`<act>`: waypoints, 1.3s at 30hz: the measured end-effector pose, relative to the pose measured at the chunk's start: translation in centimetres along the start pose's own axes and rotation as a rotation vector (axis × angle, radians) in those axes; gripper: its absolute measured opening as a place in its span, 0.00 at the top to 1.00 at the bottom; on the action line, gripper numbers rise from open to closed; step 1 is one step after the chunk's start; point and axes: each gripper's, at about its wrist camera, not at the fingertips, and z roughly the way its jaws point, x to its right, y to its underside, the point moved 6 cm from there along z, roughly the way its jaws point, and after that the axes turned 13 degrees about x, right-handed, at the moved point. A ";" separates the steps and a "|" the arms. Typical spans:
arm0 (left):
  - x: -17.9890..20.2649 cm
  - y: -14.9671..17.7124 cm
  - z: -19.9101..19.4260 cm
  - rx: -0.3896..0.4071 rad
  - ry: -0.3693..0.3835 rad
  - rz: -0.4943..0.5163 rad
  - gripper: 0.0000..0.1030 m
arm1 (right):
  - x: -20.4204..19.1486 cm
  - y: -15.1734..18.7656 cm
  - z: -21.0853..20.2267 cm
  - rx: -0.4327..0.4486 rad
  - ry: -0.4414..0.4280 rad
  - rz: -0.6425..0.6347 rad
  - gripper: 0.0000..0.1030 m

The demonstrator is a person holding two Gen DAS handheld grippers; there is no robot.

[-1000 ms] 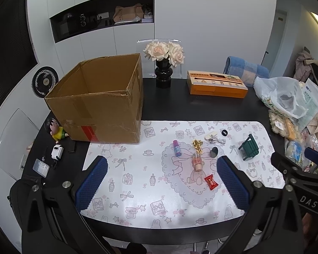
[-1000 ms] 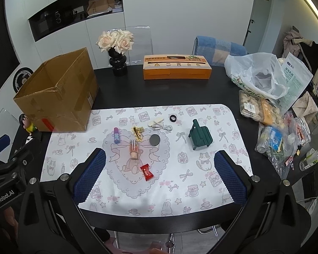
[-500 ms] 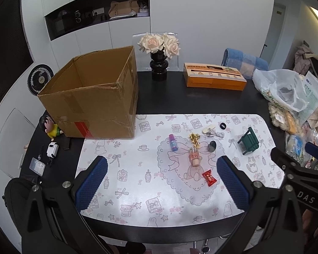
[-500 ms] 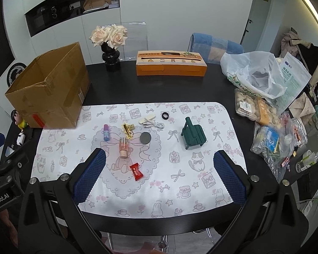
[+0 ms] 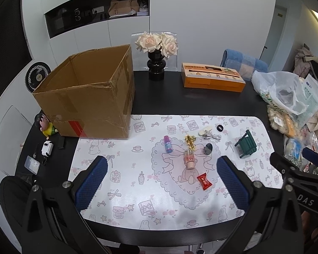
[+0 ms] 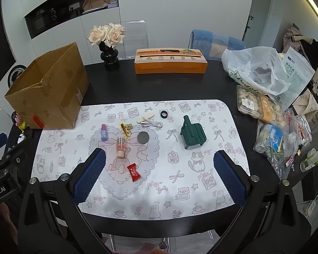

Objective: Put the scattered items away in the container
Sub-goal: 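Move both tools toward the items on the patterned mat, then grasp the green toy chair with the right tool while the left tool grasps the glass jar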

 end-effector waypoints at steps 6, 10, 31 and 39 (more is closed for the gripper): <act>0.2 1.9 2.0 -0.022 -0.006 -0.024 0.00 | 2.0 0.8 2.4 -0.014 -0.021 0.006 0.01; 0.7 3.1 3.8 -0.032 0.006 -0.044 0.00 | 3.2 1.0 4.5 -0.031 -0.036 -0.024 0.01; 6.6 9.6 18.0 -0.170 0.054 0.033 0.07 | 5.8 3.5 15.7 -0.128 -0.020 -0.122 0.09; 6.6 10.8 22.0 -0.205 0.015 0.066 0.07 | 6.4 4.3 17.7 -0.156 -0.032 -0.105 0.09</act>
